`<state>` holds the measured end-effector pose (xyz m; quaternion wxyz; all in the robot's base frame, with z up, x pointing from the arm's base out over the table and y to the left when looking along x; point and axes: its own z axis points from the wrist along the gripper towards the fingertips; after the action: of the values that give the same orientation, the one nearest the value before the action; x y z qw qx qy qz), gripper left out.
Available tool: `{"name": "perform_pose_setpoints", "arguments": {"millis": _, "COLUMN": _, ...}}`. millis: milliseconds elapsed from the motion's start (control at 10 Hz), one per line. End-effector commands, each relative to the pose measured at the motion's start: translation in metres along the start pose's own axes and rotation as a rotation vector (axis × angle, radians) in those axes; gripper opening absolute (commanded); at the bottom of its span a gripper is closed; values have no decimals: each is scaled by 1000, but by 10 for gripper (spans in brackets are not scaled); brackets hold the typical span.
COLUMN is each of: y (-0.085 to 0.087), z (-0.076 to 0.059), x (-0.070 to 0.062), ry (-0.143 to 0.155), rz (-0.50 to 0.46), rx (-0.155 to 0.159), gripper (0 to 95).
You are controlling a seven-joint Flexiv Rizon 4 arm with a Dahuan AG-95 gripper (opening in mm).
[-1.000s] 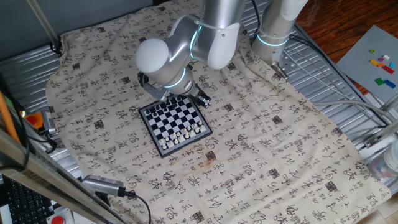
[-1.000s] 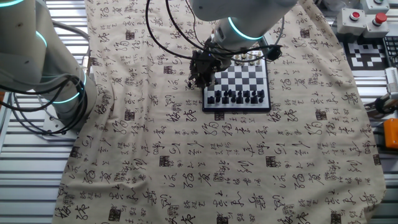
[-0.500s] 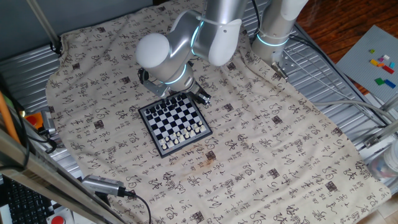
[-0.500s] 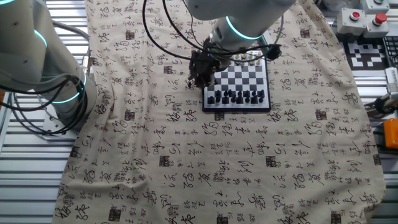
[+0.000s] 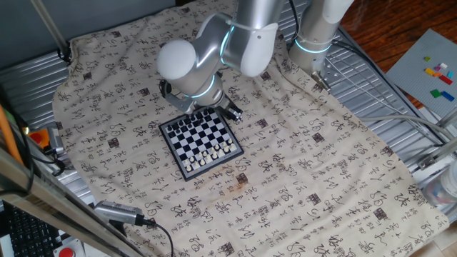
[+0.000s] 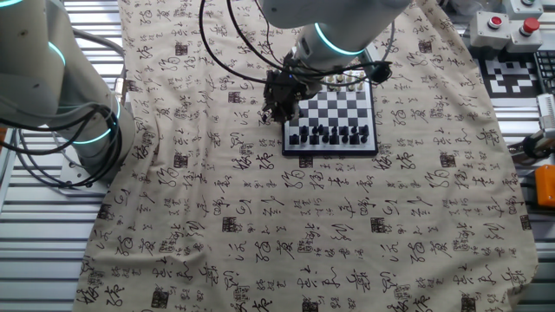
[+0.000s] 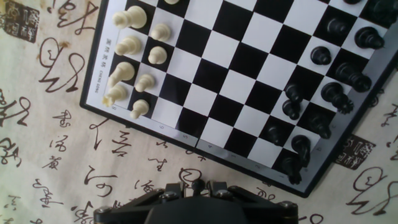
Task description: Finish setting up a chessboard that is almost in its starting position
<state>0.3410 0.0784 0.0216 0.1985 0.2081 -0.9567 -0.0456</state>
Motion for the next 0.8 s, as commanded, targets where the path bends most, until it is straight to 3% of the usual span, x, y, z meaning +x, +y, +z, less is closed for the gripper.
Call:
{"name": "perform_pose_setpoints", "arguments": {"millis": 100, "y": 0, "z": 1, "x": -1, "ry": 2, "rz": -3, "rx": 2, "gripper": 190}}
{"name": "perform_pose_setpoints", "arguments": {"millis": 400, "y": 2, "z": 2, "x": -1, "ry": 2, "rz": -9, "rx": 5, "gripper": 190}}
{"name": "perform_pose_setpoints", "arguments": {"millis": 500, "y": 2, "z": 2, "x": -1, "ry": 3, "rz": -12, "rx": 5, "gripper": 0}}
{"name": "perform_pose_setpoints", "arguments": {"millis": 800, "y": 1, "z": 2, "x": -1, "ry": 5, "rz": -27, "rx": 10, "gripper": 0}}
